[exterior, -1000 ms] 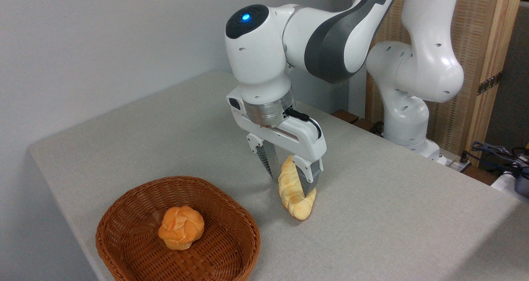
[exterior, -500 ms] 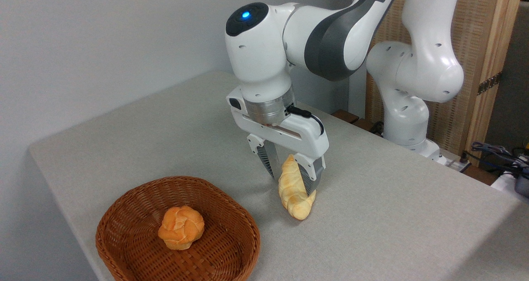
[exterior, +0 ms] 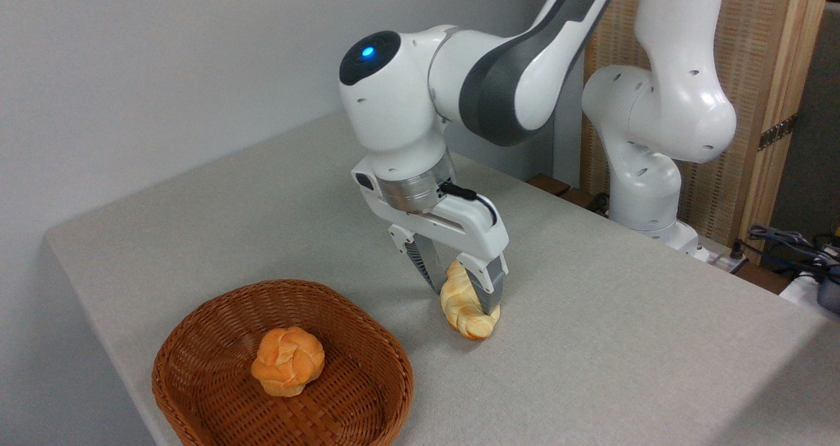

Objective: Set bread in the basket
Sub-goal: 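Close the gripper around the golden roll's middle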

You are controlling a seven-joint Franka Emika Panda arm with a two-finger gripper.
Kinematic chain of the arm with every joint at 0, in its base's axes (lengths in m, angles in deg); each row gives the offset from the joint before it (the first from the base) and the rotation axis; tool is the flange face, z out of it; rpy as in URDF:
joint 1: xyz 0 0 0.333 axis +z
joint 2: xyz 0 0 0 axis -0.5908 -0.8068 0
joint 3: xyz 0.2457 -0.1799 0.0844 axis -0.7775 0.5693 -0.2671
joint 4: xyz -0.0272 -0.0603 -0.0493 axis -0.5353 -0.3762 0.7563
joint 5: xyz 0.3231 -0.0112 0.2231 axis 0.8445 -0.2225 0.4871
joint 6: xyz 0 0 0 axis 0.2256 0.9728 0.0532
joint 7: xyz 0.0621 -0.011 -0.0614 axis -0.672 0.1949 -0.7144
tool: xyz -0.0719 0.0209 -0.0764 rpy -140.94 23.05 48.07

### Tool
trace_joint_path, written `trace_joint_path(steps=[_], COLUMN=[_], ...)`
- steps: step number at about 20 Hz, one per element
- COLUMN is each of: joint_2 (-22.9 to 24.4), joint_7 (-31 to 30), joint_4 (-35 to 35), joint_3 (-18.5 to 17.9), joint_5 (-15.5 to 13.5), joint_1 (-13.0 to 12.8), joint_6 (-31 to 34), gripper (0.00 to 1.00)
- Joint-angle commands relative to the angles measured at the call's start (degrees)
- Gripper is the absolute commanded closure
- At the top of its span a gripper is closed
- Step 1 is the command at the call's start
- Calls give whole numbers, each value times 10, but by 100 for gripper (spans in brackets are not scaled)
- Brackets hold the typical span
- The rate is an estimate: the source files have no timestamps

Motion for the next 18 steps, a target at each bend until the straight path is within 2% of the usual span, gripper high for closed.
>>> trace_joint_path(steps=[1, 2, 4, 5, 6, 18], joint_2=[-15, -15, -14, -14, -14, -11], joint_7=[-13, -12, -9, -7, -6, -5], joint_4=[2, 2, 3, 3, 6, 10], joint_3=[9, 11, 17, 17, 17, 15], joint_5=[6, 13, 25, 26, 26, 26], joint_1=[-5, -5, -5, -4, -4, -3], joint_6=[2, 2, 2, 2, 3, 11], gripper=[0, 11, 57, 70, 74, 71])
